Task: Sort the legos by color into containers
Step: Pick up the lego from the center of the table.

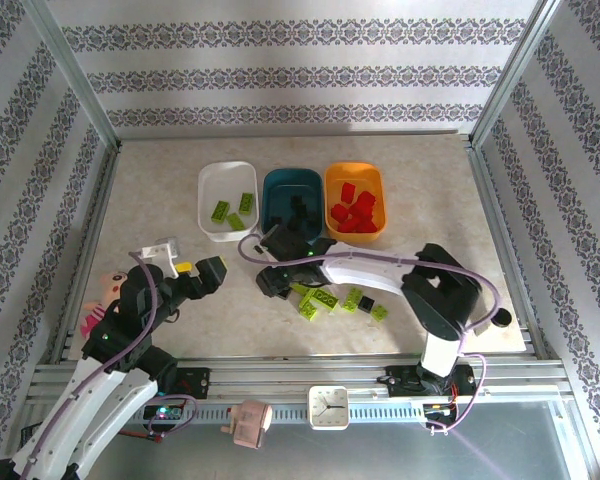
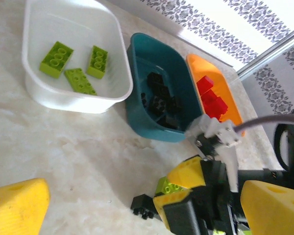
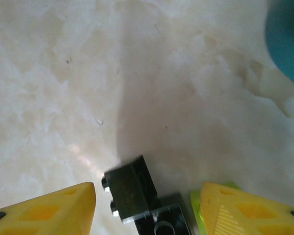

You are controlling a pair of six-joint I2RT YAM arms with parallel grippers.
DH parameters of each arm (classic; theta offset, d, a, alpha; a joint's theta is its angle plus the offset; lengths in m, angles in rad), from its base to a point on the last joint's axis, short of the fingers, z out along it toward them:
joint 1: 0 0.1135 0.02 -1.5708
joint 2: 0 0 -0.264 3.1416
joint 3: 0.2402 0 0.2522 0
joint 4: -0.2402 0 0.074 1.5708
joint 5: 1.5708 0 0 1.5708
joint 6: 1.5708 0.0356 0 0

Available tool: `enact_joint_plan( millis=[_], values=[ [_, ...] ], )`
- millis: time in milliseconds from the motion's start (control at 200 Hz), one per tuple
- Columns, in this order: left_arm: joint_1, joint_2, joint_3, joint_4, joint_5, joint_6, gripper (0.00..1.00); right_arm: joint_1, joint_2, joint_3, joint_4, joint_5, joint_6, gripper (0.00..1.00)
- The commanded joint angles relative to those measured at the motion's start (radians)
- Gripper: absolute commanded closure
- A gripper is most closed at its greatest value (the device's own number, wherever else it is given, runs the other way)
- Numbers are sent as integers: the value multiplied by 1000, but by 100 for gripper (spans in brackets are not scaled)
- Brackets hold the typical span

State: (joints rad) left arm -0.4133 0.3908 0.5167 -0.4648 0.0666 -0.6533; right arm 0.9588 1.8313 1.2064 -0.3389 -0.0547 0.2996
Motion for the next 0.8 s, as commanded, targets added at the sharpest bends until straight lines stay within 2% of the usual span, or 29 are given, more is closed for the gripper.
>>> enact_joint_plan(
  millis=[0,165,395,460,590,795],
  values=[
    [-8,-22,-20,-133,-34,-25,0,18,77,72,-47,-3,-36,44],
    [-8,-27,-27,-135,-39,-28,0,30,139,111,-55,-2,-39,49],
    [-9,-27,-23,-141,-50,-26,0,43,169,119,-58,-2,-41,63],
    [-8,-27,-22,-144,-50,-23,0,43,165,118,-54,-15,-38,70],
    [-8,-27,-24,-140,-48,-26,0,44,111,95,-9,-51,-23,80],
    [-8,-26,-36,-95,-12,-31,0,22,-72,33,82,-66,3,85]
  ],
)
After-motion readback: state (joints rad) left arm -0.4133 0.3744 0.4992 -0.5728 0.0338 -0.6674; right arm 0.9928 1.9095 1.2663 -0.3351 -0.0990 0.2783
